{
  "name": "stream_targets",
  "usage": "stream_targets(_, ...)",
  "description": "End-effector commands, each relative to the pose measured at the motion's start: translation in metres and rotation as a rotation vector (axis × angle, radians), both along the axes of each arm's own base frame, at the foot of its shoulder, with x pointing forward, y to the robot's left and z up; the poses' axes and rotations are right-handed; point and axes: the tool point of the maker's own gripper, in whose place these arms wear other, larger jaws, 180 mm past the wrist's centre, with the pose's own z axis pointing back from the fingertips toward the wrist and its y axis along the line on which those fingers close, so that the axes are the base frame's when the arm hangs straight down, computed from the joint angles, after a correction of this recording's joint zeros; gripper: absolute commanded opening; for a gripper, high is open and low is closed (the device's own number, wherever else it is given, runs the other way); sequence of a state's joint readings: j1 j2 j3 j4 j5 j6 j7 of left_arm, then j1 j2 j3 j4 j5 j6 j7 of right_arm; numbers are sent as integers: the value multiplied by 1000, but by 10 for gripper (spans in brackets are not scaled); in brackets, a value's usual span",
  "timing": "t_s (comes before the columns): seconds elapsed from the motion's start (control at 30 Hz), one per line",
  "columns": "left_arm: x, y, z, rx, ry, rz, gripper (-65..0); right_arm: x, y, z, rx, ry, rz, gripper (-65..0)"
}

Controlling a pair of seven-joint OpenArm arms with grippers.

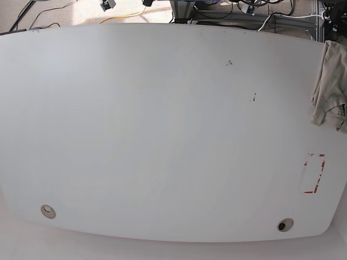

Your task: Layout the t-shirt on the table in an organized manner, then fold the t-shirt properly

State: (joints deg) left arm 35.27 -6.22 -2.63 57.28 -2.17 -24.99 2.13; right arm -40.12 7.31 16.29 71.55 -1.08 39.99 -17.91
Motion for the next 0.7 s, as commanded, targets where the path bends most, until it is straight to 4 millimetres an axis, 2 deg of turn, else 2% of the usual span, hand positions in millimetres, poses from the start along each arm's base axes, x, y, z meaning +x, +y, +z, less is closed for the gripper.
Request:
stream_targets(0.0, -1, 2, -10, 30, 18, -23, -650, -2, -8, -8, -12, 16, -8, -647)
stream_targets(0.17, -8, 3, -29, 65, 78, -35, -650, -4, -10, -27, -24, 54, -38, -647)
stream_targets(0.27, -5, 1, -36, 62, 95, -40, -650, -3, -10, -34, -23, 50, -65, -647)
stream_targets(0.43, -16, 2, -48, 77, 156, -50, -650, -10, -10, -50, -17, 102, -113, -645)
stream_targets(0.6, -12, 10, -56, 117, 176, -32, -650, -9, -14, -58, -12, 107, -147, -645)
stream_targets(0.67, -11, 4, -59, 111, 187, -26, -650, -12, -13, -61, -8, 126, -156, -645)
